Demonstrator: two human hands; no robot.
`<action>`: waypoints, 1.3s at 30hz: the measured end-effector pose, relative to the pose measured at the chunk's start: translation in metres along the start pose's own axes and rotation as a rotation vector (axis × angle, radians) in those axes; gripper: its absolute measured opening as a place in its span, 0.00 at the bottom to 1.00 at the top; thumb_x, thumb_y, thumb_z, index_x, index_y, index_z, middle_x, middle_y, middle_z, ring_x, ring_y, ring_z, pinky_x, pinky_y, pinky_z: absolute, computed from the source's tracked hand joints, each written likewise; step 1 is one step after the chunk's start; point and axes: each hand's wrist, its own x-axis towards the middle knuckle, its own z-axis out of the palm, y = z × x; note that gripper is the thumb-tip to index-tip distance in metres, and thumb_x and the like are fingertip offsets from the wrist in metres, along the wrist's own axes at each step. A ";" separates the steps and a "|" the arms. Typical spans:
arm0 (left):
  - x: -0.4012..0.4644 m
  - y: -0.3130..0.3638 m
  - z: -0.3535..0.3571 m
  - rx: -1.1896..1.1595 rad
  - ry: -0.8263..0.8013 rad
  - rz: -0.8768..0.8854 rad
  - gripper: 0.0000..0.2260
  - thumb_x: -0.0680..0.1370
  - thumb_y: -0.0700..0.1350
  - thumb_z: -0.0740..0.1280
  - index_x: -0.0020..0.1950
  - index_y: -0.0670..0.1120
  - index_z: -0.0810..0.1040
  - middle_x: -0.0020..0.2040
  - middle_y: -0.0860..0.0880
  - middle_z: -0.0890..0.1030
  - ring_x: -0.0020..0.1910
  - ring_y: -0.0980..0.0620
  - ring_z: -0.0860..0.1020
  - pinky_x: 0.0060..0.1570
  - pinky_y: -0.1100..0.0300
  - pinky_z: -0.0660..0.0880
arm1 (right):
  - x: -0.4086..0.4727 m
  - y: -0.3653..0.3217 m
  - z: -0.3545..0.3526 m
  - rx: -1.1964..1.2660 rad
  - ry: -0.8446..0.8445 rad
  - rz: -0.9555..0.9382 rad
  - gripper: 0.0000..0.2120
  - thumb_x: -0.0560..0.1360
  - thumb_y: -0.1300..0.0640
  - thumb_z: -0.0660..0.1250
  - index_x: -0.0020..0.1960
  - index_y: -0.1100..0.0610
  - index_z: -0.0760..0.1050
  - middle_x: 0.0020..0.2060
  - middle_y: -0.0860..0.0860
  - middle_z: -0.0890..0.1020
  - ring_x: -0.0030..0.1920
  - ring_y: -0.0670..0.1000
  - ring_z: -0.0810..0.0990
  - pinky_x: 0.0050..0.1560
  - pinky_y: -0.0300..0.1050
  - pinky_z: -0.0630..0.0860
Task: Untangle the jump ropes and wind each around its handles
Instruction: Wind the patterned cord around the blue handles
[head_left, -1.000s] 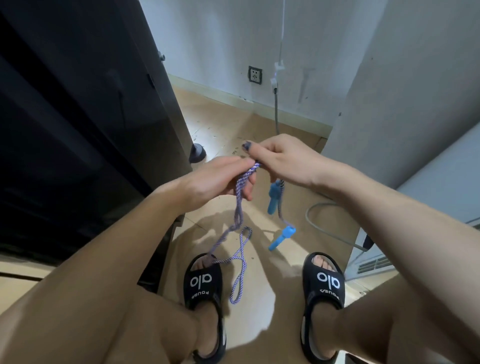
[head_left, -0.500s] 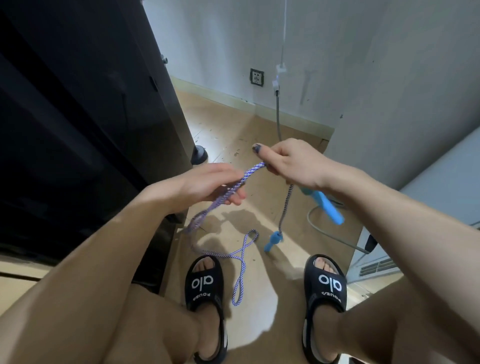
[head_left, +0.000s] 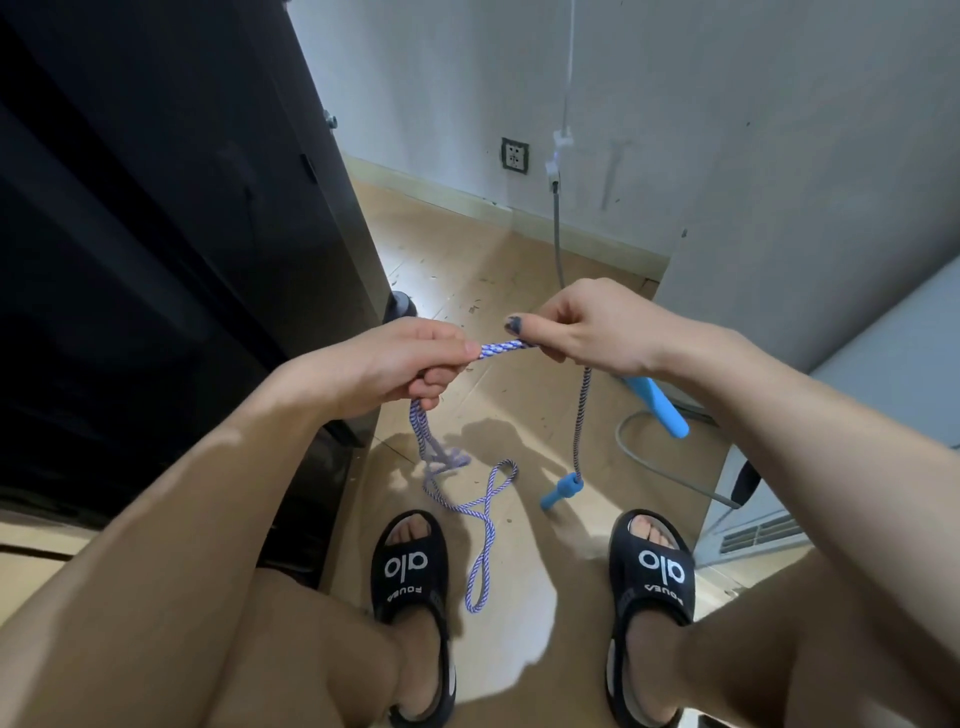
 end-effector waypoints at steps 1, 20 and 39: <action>0.000 0.000 -0.001 0.008 0.003 -0.003 0.18 0.84 0.45 0.62 0.34 0.47 0.68 0.28 0.51 0.63 0.27 0.53 0.61 0.34 0.59 0.69 | 0.000 0.000 0.000 0.000 0.000 0.002 0.32 0.78 0.34 0.59 0.34 0.62 0.73 0.24 0.51 0.68 0.27 0.51 0.64 0.31 0.43 0.66; -0.009 -0.017 -0.029 0.186 0.248 -0.126 0.14 0.75 0.43 0.56 0.35 0.37 0.74 0.29 0.42 0.79 0.30 0.47 0.77 0.38 0.58 0.75 | 0.000 0.020 -0.009 0.071 -0.063 0.115 0.29 0.78 0.35 0.59 0.30 0.58 0.72 0.22 0.49 0.72 0.24 0.51 0.74 0.40 0.54 0.81; 0.005 -0.008 0.005 -0.091 0.039 -0.001 0.10 0.86 0.44 0.58 0.45 0.43 0.70 0.33 0.51 0.64 0.30 0.54 0.60 0.34 0.60 0.61 | 0.004 -0.002 0.010 0.159 -0.071 0.057 0.28 0.77 0.35 0.59 0.29 0.57 0.71 0.25 0.58 0.78 0.26 0.59 0.78 0.39 0.55 0.81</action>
